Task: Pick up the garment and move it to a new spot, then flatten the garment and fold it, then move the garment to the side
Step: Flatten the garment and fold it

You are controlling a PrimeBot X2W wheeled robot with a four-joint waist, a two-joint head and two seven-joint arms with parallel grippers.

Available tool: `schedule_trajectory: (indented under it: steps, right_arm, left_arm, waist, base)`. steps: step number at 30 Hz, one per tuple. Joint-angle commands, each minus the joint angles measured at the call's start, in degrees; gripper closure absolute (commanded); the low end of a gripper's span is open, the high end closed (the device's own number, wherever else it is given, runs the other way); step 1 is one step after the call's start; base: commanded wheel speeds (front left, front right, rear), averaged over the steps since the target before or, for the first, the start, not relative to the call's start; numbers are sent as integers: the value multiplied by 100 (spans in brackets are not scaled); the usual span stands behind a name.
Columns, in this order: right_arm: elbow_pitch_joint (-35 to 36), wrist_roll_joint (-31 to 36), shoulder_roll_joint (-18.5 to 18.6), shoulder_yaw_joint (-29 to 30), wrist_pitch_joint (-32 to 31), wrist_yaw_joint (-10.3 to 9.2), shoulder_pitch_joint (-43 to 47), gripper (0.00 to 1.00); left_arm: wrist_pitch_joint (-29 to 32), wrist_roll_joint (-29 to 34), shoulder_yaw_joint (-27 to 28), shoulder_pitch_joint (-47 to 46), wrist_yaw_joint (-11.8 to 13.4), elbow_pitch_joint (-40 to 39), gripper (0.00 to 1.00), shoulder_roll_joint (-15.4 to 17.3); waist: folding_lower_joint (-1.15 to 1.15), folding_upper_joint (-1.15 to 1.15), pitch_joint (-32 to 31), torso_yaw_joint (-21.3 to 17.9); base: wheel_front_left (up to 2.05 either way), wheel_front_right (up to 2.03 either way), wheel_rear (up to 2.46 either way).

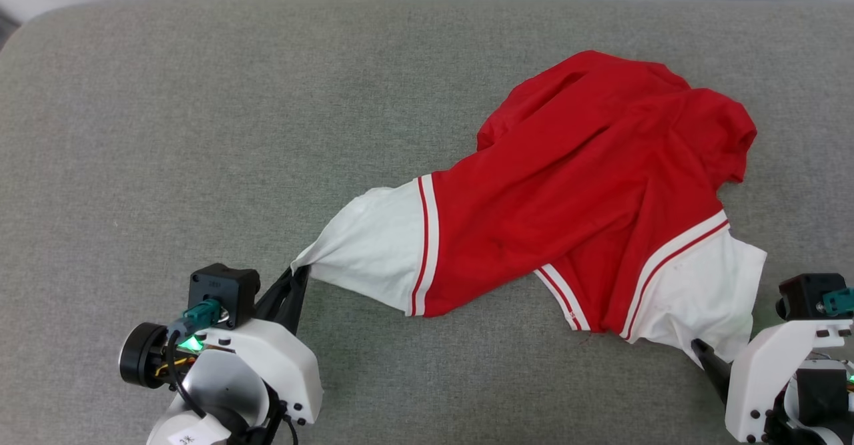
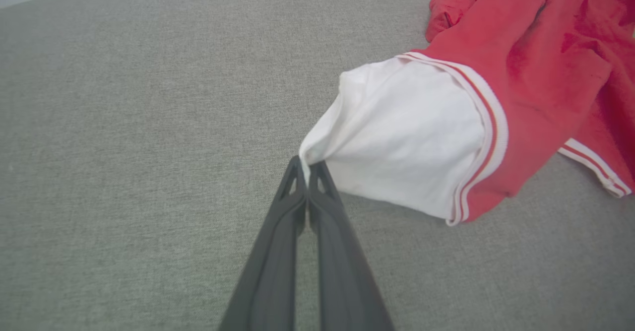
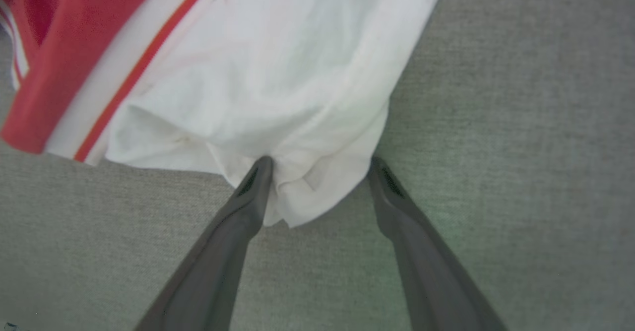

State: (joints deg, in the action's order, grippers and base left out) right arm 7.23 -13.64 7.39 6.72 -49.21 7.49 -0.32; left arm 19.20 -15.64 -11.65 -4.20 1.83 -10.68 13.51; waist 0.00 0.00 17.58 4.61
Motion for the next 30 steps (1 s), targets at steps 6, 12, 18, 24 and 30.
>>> schedule_trajectory:
  steps: [6, 12, 18, 24, 30]
  right_arm:
    - [-518, -260, -9, -514, -196, 25, 22, 0]
    - [-951, -434, 165, -569, -168, 11, 82, 100]
    - [-820, -523, 635, -341, 247, -5, -146, 100]
    - [-264, -824, 1153, -191, 424, -1, -427, 100]
    - [192, -1219, 1484, 105, 269, -1, -868, 100]
  left_arm:
    - [-20, -7, -52, -112, -28, 74, 100, -16]
    - [-55, -66, -73, -59, -48, 249, 100, 10]
    - [-176, -141, 70, 136, 12, 323, 100, 113]
    - [-291, -254, 311, 310, 12, 123, 100, 292]
    - [-177, -569, 572, 370, -179, -410, 100, 563]
  waist:
    - [0, 0, 98, 119]
    - [0, 0, -69, 131]
    - [0, 0, -463, -36]
    - [0, 0, -848, -280]
    - [0, 0, -1156, -481]
  base:
    - [0, 0, 0]
    - [0, 0, 0]
    - [0, 0, 0]
    - [0, 0, 0]
    - [0, 0, 0]
